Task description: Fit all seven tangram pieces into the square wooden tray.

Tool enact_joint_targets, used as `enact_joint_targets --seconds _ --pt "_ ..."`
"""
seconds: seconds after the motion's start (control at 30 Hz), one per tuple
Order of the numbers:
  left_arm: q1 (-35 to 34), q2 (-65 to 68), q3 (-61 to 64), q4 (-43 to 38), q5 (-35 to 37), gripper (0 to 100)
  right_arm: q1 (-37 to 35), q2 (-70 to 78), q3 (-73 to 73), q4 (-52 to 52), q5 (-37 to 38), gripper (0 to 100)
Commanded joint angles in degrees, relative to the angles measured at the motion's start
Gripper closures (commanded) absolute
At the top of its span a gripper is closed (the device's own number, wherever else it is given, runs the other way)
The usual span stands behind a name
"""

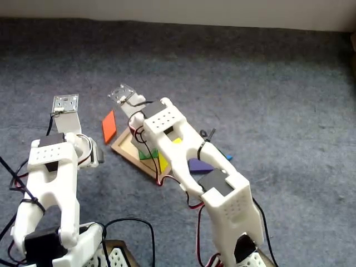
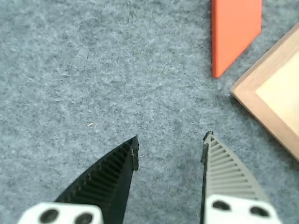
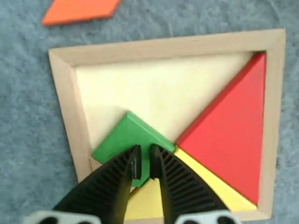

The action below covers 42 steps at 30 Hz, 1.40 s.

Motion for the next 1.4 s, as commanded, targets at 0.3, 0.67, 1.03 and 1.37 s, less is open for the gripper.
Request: enact_joint_targets --seconds 0.3,0.67,1.03,1.37 --pt "1.1 -1.9 1.6 -4.3 0.3 77 1.0 -14.6 3.6 8.1 -0.4 99.3" --pt "1.1 -1.9 1.6 -4.3 0.3 77 5.1 -39.8 24.8 0.7 -0.5 99.3" --pt "1.1 -1.9 1.7 -4.4 0.3 77 10.2 -51.4 37.8 -7.1 -12.3 99.3" --pt "1.1 -1.9 1.7 -4.5 0.3 77 13.4 -51.3 44.4 -14.0 -21.5 97.2"
